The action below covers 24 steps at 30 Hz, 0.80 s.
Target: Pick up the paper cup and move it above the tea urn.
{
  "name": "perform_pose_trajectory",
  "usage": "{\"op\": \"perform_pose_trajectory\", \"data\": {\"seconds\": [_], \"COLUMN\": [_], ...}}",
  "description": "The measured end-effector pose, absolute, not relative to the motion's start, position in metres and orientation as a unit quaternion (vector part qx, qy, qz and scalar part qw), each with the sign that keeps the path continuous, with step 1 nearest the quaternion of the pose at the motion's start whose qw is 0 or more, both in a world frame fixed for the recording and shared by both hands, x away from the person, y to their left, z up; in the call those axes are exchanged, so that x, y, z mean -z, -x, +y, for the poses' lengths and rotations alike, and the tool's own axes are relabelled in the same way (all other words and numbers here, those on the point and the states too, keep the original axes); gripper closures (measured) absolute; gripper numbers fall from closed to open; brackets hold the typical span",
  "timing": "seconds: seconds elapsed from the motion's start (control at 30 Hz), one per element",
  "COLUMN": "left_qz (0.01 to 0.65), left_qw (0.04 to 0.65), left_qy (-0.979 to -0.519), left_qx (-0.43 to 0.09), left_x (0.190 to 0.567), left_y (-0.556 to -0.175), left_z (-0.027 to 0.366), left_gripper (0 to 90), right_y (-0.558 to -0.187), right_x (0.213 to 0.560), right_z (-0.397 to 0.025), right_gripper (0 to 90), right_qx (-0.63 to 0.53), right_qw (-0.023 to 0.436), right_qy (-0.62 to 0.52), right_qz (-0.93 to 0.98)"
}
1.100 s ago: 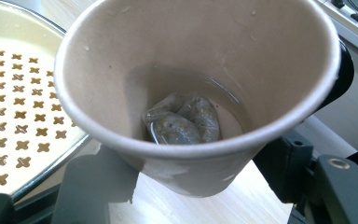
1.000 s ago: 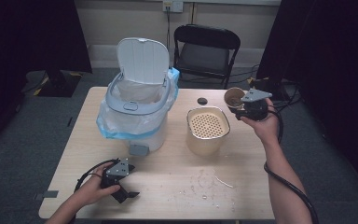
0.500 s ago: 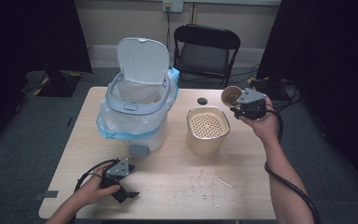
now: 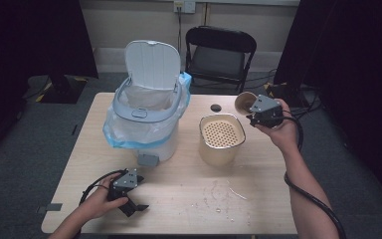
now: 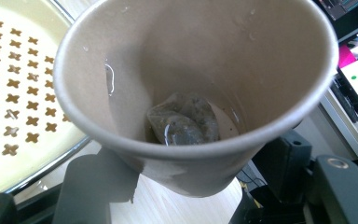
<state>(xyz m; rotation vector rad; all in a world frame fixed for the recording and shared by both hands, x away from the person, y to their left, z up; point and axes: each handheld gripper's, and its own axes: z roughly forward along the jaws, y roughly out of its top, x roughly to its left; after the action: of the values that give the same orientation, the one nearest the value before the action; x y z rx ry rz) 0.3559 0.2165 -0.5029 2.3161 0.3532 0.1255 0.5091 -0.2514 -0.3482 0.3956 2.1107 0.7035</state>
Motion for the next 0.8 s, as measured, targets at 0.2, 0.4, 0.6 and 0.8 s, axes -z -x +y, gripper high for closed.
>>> {"op": "perform_pose_trajectory", "data": {"seconds": [0.2, 0.4, 0.6, 0.8], "left_qz": [0.139, 0.139, 0.139, 0.138], "left_qw": [0.387, 0.387, 0.387, 0.387], "left_qy": [-0.910, -0.910, -0.910, -0.910], "left_qx": [-0.049, -0.049, -0.049, -0.050], "left_x": [0.503, 0.503, 0.503, 0.503], "left_y": [-0.356, -0.356, -0.356, -0.356], "left_z": [0.217, 0.217, 0.217, 0.217], "left_gripper": [0.0, 0.0, 0.0, 0.0], "right_y": [-0.507, -0.507, -0.506, -0.503], "right_x": [0.347, 0.346, 0.344, 0.343], "right_z": [-0.249, -0.244, -0.242, -0.237], "right_gripper": [38.8, 38.8, 38.8, 38.9], "right_qx": [-0.256, -0.236, -0.234, -0.224], "right_qw": [0.446, 0.463, 0.467, 0.473], "right_qy": [-0.134, -0.111, -0.104, -0.093], "right_qz": [0.847, 0.847, 0.846, 0.847]}}
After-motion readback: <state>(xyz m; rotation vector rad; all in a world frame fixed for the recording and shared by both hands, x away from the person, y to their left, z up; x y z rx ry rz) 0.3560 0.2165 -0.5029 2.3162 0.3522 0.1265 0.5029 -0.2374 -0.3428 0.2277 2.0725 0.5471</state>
